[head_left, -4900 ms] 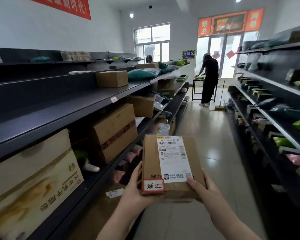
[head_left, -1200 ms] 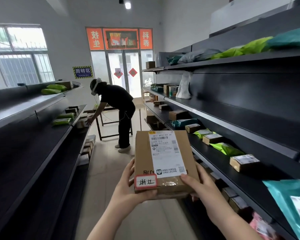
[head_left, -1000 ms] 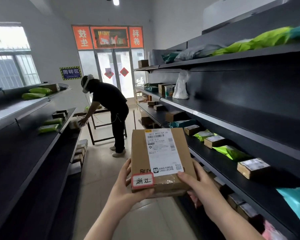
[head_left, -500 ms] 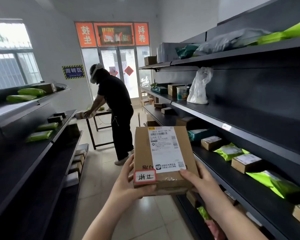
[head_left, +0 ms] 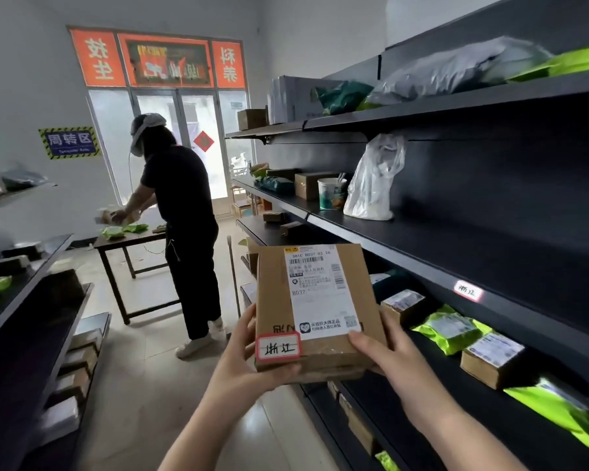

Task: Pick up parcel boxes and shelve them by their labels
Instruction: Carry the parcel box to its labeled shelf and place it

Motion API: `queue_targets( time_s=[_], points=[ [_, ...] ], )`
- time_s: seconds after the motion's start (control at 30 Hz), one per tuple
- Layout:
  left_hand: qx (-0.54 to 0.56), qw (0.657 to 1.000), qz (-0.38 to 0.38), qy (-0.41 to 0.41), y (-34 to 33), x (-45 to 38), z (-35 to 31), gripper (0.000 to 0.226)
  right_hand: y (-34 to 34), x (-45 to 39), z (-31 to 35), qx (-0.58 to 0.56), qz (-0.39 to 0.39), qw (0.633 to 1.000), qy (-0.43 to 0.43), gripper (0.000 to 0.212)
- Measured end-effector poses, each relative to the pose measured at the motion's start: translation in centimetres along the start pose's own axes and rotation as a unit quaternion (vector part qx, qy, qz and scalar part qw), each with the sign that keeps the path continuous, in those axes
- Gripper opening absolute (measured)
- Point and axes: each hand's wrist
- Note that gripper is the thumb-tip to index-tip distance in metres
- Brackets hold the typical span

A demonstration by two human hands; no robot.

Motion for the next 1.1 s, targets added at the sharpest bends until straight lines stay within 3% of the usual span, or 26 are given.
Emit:
queue_targets(
  time_s=[0.4, 0.6, 0.8, 0.97, 1.1],
  points=[
    [-0.013, 0.973, 0.230, -0.021, -1.7, -19.3, -1.6, 0.094, 0.9, -10.3, -0.5, 0.072, -0.193, 0.978, 0.031, 0.061],
    [-0.040, 0.947, 0.313, -0.053, -6.3, -23.8, -3.2, 0.096, 3.3, -10.7, 0.4, 0.086, -0.295, 0.950, 0.046, 0.064],
    [-0.041, 0.920, 0.381, -0.082, -12.8, -25.4, -5.8, 0.092, 7.5, -9.6, 2.9, 0.134, -0.346, 0.925, 0.076, 0.071],
    [-0.042, 0.910, 0.400, -0.100, -18.6, -25.7, -8.5, 0.051, 11.4, -9.2, 4.9, 0.182, -0.373, 0.906, 0.088, 0.062],
    [-0.063, 0.901, 0.419, -0.097, -22.4, -26.4, -9.8, 0.043, 14.7, -9.7, 5.0, 0.215, -0.421, 0.878, 0.071, 0.048]
  ],
)
Point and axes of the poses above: each hand's wrist, its own x-axis away from the middle knuckle, its own y-axis out of the back of the hand, z = x × y, and after that the axes turned 10 degrees about y, right-handed
